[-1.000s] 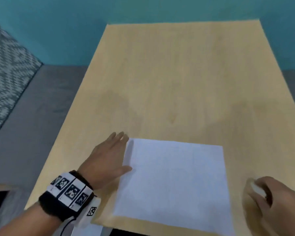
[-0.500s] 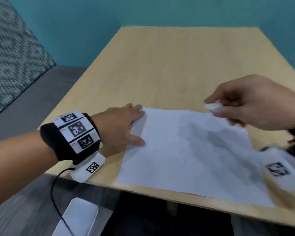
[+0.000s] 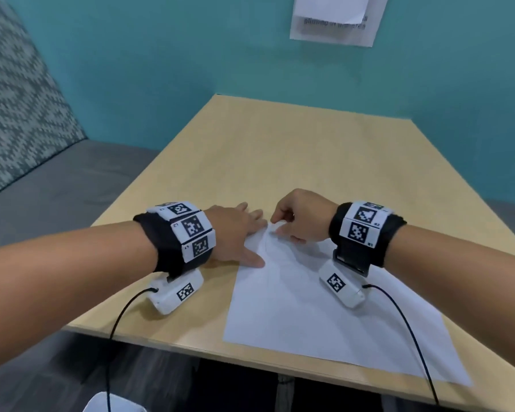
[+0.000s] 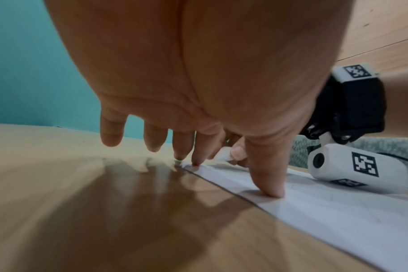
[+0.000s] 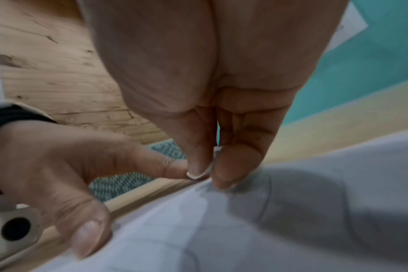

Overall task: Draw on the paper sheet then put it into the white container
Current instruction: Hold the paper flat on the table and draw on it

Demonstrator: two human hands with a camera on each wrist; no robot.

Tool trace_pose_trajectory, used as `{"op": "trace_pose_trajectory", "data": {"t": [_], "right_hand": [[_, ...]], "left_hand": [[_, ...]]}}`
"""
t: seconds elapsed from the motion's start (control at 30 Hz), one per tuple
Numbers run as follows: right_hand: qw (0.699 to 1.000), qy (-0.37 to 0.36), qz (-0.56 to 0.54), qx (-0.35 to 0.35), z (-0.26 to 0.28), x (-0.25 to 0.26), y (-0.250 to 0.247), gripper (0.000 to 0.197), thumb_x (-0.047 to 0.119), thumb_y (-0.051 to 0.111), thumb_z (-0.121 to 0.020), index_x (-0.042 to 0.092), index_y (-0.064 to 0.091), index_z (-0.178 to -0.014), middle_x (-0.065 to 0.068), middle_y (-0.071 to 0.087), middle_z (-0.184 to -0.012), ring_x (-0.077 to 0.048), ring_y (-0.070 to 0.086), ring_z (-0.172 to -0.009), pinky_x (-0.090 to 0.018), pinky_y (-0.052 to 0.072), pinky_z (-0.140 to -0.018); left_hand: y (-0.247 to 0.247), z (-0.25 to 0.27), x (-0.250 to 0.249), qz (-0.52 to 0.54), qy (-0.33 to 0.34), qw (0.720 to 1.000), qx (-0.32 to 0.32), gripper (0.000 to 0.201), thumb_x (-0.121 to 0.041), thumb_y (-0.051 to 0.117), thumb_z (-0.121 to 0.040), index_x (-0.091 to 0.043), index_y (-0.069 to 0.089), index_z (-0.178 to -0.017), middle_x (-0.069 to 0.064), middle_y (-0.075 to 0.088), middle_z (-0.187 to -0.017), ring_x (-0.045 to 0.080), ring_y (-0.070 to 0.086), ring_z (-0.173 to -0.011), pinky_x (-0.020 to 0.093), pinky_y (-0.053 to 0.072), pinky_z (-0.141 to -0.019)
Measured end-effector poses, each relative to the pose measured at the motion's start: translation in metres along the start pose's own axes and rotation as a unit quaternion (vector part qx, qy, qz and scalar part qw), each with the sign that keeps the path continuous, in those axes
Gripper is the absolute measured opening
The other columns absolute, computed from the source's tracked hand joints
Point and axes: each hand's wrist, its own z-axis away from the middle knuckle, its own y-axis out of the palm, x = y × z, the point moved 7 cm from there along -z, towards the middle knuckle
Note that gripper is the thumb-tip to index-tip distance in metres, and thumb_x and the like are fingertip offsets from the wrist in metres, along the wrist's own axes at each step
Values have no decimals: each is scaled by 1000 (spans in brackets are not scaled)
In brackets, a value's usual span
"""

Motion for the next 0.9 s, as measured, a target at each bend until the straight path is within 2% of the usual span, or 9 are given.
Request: {"op": "trace_pose_trajectory", "data": {"t": [0.13, 0.2, 0.3, 0.4, 0.43, 0.57, 0.73, 0.83, 0.9], "right_hand": [[999, 9, 33, 2, -4, 3, 4, 12, 11, 69, -74, 21, 64, -78, 12, 54, -53, -1, 48, -46, -20, 41, -56], [999, 10, 44, -3, -7, 5, 3, 13, 10, 70, -73, 20, 64, -78, 13, 50, -56, -2, 47, -51, -21, 41, -57], [999, -13, 44, 3, -7, 11, 5, 11, 13, 74, -72, 16, 67, -80, 13, 49, -55, -2, 46, -50, -20, 40, -55], [995, -71, 66, 39, 0, 27, 20, 11, 17, 75, -75, 14, 70, -85, 16, 47, -58, -1, 45, -53, -15, 36, -53], [993, -77, 82, 40, -1, 30, 21, 11, 17, 74, -76, 13, 70, -86, 15, 49, -62, -2, 46, -56, -15, 37, -54], [996, -17, 92, 4, -15, 14, 2, 12, 17, 73, -76, 13, 72, -88, 4, 63, -82, -15, 59, -78, -23, 48, -63], [992, -60, 101, 42, -8, 27, 18, 13, 16, 71, -76, 8, 71, -87, 1, 64, -73, -18, 59, -72, -31, 51, -67], [995, -25, 96, 3, -18, 17, 3, 12, 16, 72, -75, 10, 72, -85, 1, 63, -72, -19, 60, -72, -30, 50, -63], [994, -36, 101, 2, -18, 20, 5, 10, 14, 72, -74, 10, 71, -82, 0, 65, -72, -19, 60, -70, -31, 50, -62]], "left_hand": [[6, -2, 1, -6, 8, 1000, 8, 91, -69, 45, -91, -26, 4, -160, -8, -6, -167, 21, -7, -153, 50, 15, -120], [6, -5, 1, -10, 14, 1000, 5, 94, -72, 44, -89, -25, 6, -160, -10, -5, -167, 21, -6, -153, 51, 15, -118], [8, -7, 1, 1, 12, 1000, 12, 99, -76, 45, -86, -26, 4, -160, -12, -8, -166, 22, -11, -153, 55, 9, -118], [9, -5, -1, 14, 14, 1000, 14, 86, -76, 45, -86, -32, 22, -156, -17, -5, -166, 21, -16, -152, 59, 2, -119], [9, -4, 0, 14, 11, 1000, 15, 86, -76, 44, -86, -32, 22, -156, -18, -5, -165, 21, -17, -152, 60, 0, -119], [13, -5, 2, -18, -5, 1000, 21, 101, -81, 38, -85, -30, -9, -158, -14, -14, -165, 23, -20, -151, 63, -3, -118], [13, -3, 0, -19, -11, 999, 35, 94, -79, 36, -86, -34, -4, -158, -14, -16, -165, 26, -23, -150, 65, -5, -116], [14, -2, 0, -32, -23, 998, 39, 101, -80, 33, -86, -28, -17, -156, -13, -18, -164, 26, -24, -150, 66, -3, -116], [14, -1, 0, -29, -24, 999, 38, 100, -80, 33, -87, -30, -18, -156, -13, -18, -164, 27, -24, -149, 66, -3, -116]]}}
